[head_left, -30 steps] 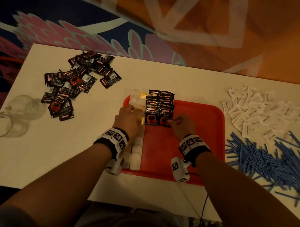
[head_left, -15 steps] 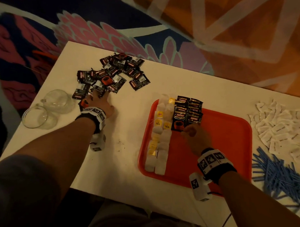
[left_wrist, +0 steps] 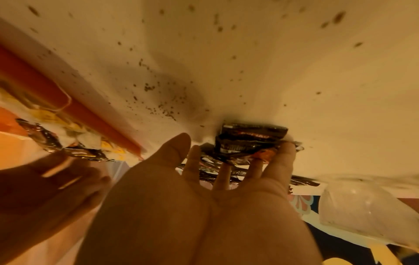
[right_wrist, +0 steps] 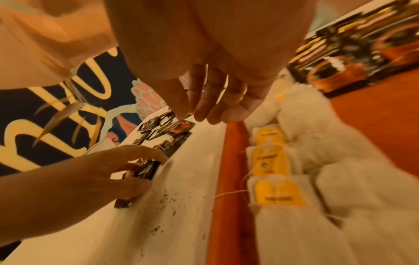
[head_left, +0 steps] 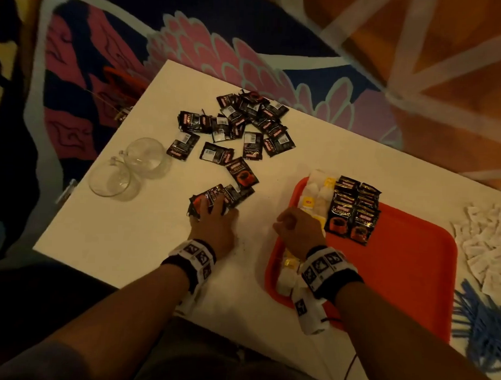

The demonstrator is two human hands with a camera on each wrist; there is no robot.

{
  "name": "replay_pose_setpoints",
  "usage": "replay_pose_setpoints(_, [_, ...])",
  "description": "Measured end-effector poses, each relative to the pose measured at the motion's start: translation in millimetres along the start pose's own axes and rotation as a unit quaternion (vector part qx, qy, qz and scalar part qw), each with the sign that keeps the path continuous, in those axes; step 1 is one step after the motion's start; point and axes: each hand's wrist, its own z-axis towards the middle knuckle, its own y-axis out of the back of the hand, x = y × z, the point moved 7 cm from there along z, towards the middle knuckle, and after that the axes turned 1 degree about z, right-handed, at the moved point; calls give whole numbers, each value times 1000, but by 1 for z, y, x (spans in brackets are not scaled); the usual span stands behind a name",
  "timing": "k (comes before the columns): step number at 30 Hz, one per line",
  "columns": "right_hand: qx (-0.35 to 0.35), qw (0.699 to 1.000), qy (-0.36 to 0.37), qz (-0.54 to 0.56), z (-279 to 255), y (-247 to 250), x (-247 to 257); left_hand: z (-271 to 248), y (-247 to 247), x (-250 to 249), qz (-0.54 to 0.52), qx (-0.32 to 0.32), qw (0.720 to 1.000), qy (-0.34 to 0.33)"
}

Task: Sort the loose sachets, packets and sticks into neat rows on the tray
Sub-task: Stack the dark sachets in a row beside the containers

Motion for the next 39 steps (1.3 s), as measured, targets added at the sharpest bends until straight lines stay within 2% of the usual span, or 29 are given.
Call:
replay_pose_setpoints(3, [15,998,23,-51,11,-20,22,-12,8,16,-8,-83,996,-11])
replay_pose_setpoints(4, [17,996,39,-75,17,-26,29,-17,16,23,-21,-120,993,-7])
replay_pose_setpoints(6, [23,989,68,-132,32,-39,41,-23,24,44,-64,-151,986,22])
replay_pose_setpoints(11, [51,973,90,-209,71,-64,72,-18,14,89,-165,-84,979,89])
replay_pose_setpoints(16, [95,943,82,-309,74,-95,72,-2,13,68,-228,-71,967,89])
replay_pose_setpoints(22, [42,964,103,-240,39,-102,60,5,10,45,-287,-74,949,106])
replay_pose_setpoints(26, [29,977,77,-195,28,-105,46,5,9,45,-397,-58,907,128])
replay_pose_setpoints(27, [23,980,73,-184,26,-107,45,5,9,45,-396,-51,907,137])
replay_pose_setpoints(32, [23,991,44,-127,14,-119,36,6,5,44,-248,-6,960,128])
replay_pose_setpoints(39, [-8,998,8,-55,13,-118,30,5,11,51,-258,-47,963,62])
